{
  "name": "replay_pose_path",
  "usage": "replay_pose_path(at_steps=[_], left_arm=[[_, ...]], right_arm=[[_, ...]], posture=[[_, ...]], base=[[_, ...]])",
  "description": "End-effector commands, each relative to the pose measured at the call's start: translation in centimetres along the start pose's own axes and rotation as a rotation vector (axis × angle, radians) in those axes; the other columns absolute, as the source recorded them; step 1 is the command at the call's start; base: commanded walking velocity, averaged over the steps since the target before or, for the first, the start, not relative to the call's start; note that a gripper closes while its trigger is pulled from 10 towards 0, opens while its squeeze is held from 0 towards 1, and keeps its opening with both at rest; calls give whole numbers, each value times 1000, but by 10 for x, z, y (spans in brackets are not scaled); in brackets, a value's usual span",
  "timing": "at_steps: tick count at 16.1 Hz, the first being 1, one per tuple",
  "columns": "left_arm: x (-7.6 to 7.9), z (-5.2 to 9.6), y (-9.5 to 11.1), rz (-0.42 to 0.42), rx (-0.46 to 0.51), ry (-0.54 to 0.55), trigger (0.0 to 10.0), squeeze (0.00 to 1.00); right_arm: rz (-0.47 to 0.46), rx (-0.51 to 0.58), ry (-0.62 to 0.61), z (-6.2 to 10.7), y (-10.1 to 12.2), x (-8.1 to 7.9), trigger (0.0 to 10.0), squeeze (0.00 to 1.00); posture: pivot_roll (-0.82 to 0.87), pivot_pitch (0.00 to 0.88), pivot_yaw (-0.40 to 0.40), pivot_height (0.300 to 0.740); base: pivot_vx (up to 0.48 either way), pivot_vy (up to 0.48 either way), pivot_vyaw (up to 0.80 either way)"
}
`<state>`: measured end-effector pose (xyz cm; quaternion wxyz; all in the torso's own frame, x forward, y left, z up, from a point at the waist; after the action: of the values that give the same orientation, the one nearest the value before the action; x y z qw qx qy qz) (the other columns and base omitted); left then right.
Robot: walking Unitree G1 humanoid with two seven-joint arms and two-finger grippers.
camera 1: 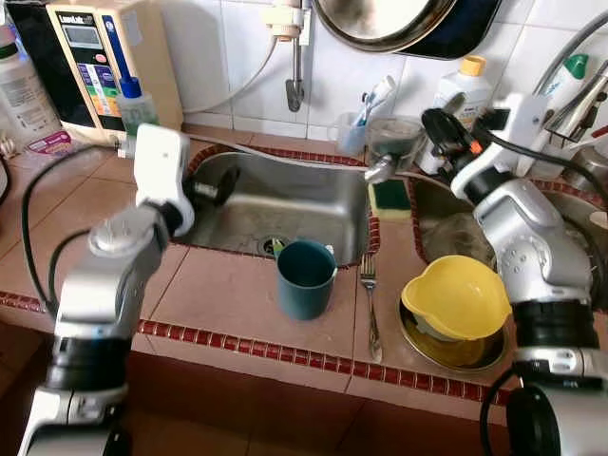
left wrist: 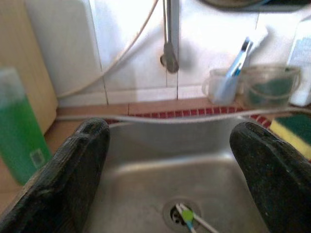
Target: Kitchen organization
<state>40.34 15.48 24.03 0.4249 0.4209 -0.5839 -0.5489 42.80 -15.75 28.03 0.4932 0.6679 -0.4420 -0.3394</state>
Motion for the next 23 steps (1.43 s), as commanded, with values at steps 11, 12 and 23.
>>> replay_pose_path(at_steps=[11,12,23], left_arm=[[63,5,33,-82,-24,-346,10000,0],[69,7,36,-88,-25,-374,10000,0],[106,25,58,-77,-23,-583,10000,0]], right_arm=[[93,-25,120,-37,22,-5,10000,0],[86,-26,125,-40,23,-6,10000,0],[-156,-28,266,-65,21,-45,10000,0]], posture=[[-41,300,-47,740],[-39,312,-51,740],[-7,362,-70,740]], base=[[0,0,0],[0,0,0],[0,0,0]])
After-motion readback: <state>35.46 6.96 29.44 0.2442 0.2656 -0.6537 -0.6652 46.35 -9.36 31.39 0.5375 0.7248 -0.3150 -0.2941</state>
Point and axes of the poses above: a point about 5 cm out from each wrist's last joint towards the gripper, its own z axis pointing back from the gripper into the wrist, its own y axis along the axis of the wrist's last joint, x = y × z, the point moved 6 cm from there along -z, pointing out of the wrist towards the gripper, and after that the axes turned 7 degrees about z, right-handed, at the moved point
